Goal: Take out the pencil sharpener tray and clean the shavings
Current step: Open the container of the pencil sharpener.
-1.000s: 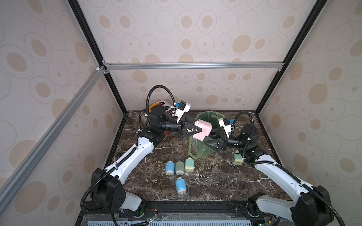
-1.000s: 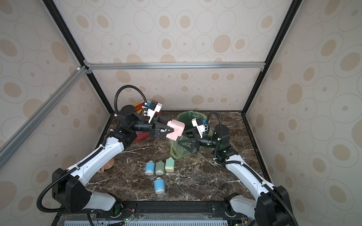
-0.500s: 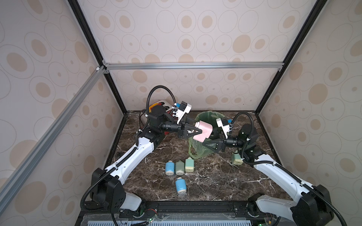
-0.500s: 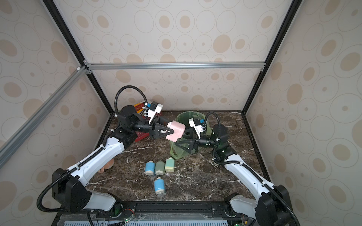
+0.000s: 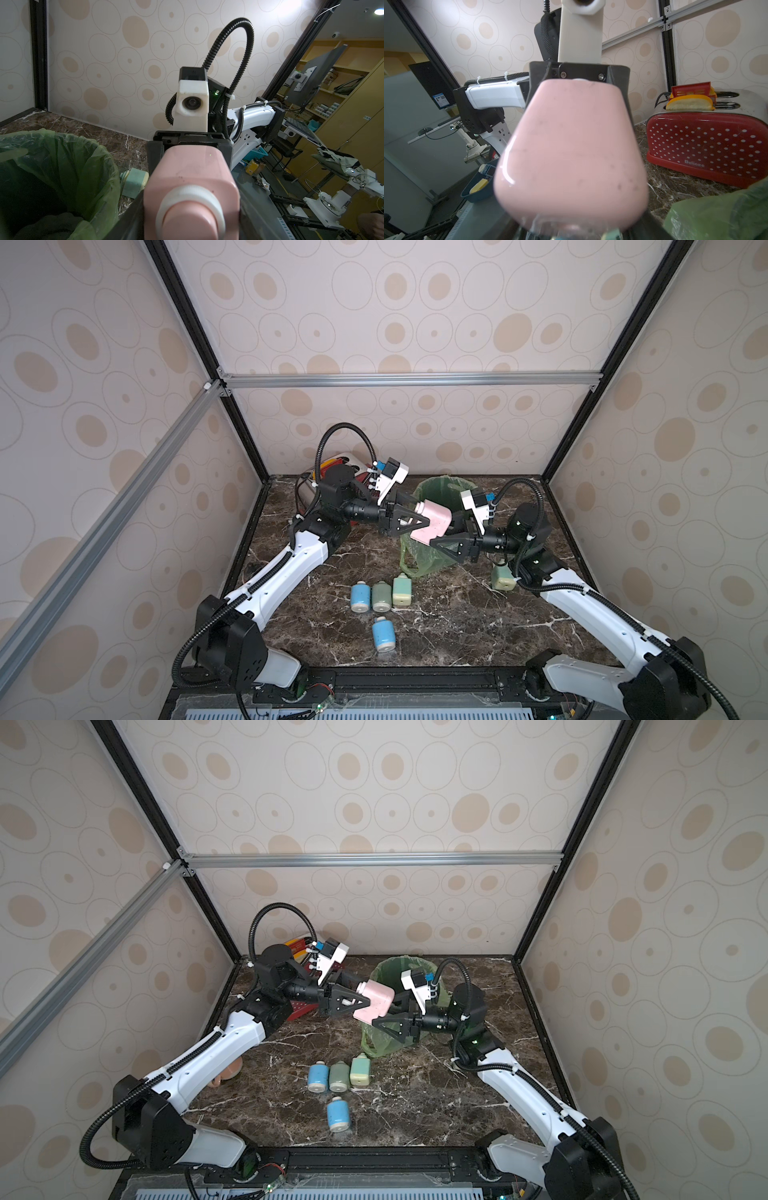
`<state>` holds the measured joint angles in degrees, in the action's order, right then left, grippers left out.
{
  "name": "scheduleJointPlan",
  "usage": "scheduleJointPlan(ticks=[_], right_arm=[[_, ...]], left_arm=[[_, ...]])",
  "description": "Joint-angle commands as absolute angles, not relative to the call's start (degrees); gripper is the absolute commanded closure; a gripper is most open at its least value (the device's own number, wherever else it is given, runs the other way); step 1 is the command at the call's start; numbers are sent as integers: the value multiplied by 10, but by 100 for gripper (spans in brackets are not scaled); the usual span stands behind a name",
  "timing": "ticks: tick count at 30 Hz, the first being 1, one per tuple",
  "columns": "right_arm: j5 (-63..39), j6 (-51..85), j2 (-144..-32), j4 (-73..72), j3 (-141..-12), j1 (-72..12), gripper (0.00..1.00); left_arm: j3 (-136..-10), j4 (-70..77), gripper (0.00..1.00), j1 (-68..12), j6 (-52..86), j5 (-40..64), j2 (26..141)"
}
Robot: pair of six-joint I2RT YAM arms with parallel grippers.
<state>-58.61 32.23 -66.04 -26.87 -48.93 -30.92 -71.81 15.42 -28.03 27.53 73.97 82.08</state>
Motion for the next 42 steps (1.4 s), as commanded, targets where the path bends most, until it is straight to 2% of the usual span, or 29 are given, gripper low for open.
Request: scheduleJointPlan(ticks=[1,5,11,42], right_arm=[[-573,309,-652,-266,-505,-308,35],[-575,293,-648,-240,-507,-308,43],[-578,266,-638,-184,-509,-306,48],[-625,199,-567,-17,-489,-232,52]], left_arm=[[-742,159,100,-288,262,763,818],[-744,127,100,-287,235,754,812],[-746,116,100,-287,225,750,811],[-737,134,100,-269,231,721,801]])
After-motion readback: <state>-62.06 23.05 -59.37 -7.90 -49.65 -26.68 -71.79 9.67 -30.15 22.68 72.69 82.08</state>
